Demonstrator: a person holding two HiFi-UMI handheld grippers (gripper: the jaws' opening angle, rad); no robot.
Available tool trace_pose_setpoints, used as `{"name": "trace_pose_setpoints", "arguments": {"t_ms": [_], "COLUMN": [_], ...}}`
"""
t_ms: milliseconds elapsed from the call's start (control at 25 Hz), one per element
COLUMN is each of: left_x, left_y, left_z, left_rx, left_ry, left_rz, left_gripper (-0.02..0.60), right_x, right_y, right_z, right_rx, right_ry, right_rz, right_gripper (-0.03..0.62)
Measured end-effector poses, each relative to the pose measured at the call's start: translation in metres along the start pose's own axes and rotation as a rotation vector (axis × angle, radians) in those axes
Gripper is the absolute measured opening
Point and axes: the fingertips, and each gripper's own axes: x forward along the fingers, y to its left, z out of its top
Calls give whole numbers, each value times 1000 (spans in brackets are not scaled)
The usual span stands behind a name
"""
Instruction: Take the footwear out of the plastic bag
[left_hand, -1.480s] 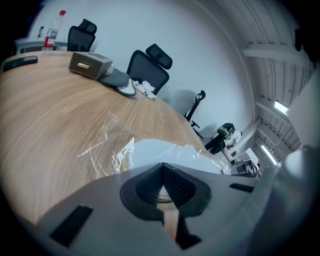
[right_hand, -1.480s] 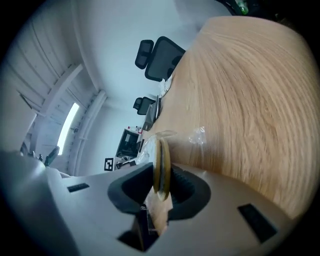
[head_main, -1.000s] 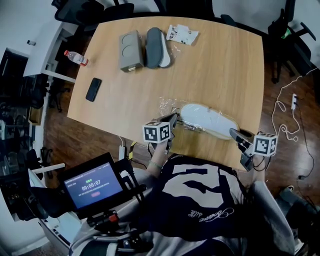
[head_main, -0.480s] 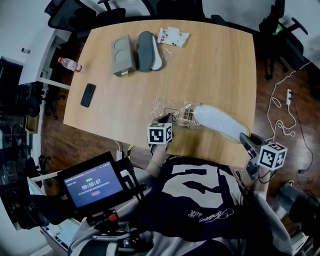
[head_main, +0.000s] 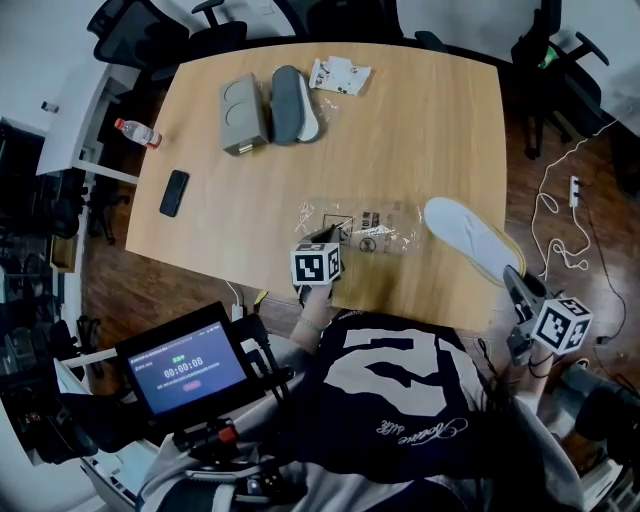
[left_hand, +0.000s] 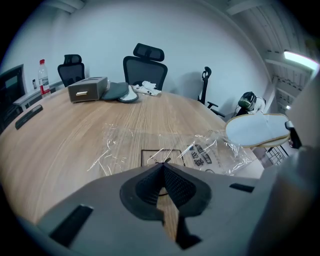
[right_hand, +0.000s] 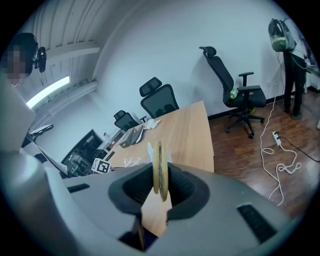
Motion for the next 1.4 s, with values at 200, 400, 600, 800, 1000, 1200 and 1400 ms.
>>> {"name": "trace_pose_setpoints", "arguments": {"t_ms": [200,400,600,800,1000,1200,1400], "left_x": [0,-1,0,-4,-17,-38,-64], "left_y": [-1,-3,-7,-7,-9,2,4], "left_z": [0,-1,-1,0,9,25,44], "left_rx": [13,9,-20,-14,-192,-309,-278], "left_ry": [-6,-15,-28,-38,-150,-255,-315], "left_rz": [16,36,65,31,-141,-185,-204], "left_gripper": [3,3,3,3,3,3,3], "right_x": [-20,7,70,135,167,184,195], "right_y": [20,79,129,147,107,74,54], "right_z": [28,49,30,-11,-51,-68,-86], "right_rx": [-8,38,86,293,336,268,278], "right_ry": [-110,-175,-73,37,144,165,170], "right_rz": [53,282,438,466,260,151,78], "right_gripper": [66,64,64,64,64,71,90]}}
